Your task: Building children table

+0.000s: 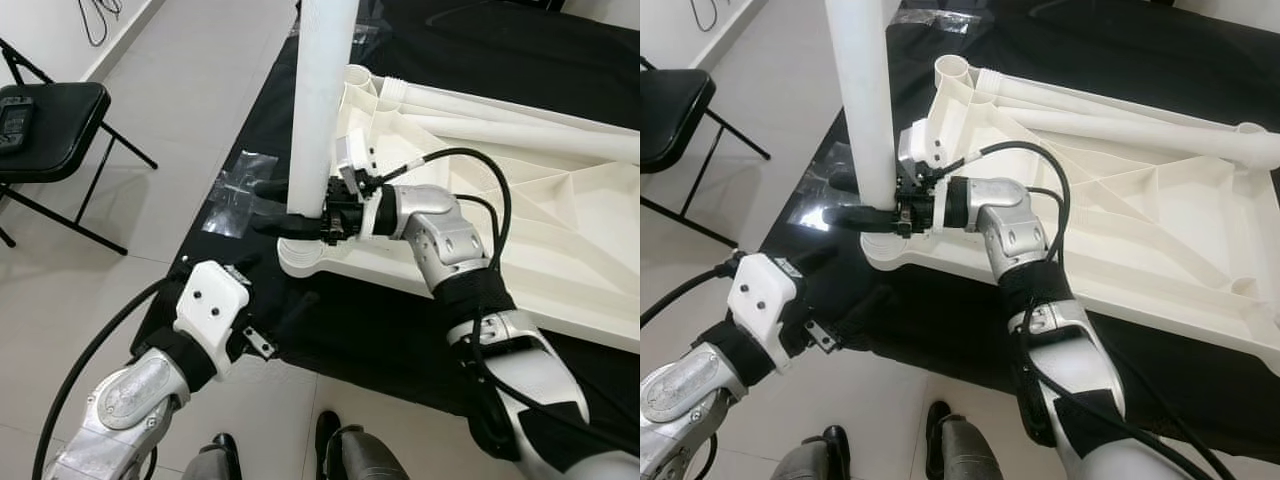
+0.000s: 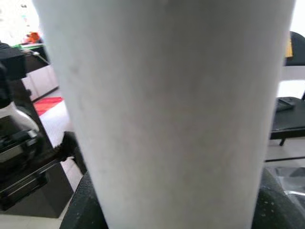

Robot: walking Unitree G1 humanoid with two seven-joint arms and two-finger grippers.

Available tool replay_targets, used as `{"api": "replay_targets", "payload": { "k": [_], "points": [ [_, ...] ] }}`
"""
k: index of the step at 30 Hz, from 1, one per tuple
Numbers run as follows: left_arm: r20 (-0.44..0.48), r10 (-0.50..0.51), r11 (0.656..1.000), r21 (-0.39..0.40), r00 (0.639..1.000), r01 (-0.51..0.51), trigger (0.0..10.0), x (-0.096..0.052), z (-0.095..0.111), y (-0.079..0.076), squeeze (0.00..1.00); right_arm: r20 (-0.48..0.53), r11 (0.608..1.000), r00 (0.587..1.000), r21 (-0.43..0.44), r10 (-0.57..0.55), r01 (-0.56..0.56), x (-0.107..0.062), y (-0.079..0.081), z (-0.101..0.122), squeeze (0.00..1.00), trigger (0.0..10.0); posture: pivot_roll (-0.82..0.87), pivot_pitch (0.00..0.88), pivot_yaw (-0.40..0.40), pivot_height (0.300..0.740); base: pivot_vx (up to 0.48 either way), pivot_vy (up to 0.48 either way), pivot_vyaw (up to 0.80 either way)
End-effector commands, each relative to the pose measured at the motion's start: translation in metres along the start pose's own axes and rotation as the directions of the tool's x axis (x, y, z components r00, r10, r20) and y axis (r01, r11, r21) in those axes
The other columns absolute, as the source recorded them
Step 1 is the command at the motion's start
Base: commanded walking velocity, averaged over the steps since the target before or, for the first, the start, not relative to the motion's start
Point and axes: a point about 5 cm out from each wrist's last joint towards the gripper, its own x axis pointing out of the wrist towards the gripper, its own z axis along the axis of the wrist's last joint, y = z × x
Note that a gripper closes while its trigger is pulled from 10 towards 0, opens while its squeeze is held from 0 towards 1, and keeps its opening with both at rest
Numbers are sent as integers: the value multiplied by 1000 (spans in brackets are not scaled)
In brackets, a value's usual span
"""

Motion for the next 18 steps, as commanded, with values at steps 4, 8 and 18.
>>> {"api": "replay_targets", "payload": {
  "k": [4,8,18],
  "points": [
    [-27,-29,1000,-6,999,28,10000,-2,-4,-5,0,1,997,997,17,-81,81,1,1,-12,0,0,135,321,-120,740,0,0,0],
    [-26,-28,1000,-9,999,28,10000,-3,-4,-7,0,-37,884,889,95,-457,458,4,3,-39,0,0,135,317,-144,740,0,0,0],
    [-22,-27,1000,-14,999,27,10000,-3,-3,-6,0,-226,587,592,96,-773,804,21,58,-83,0,0,128,318,-119,740,0,0,0]
  ]
}}
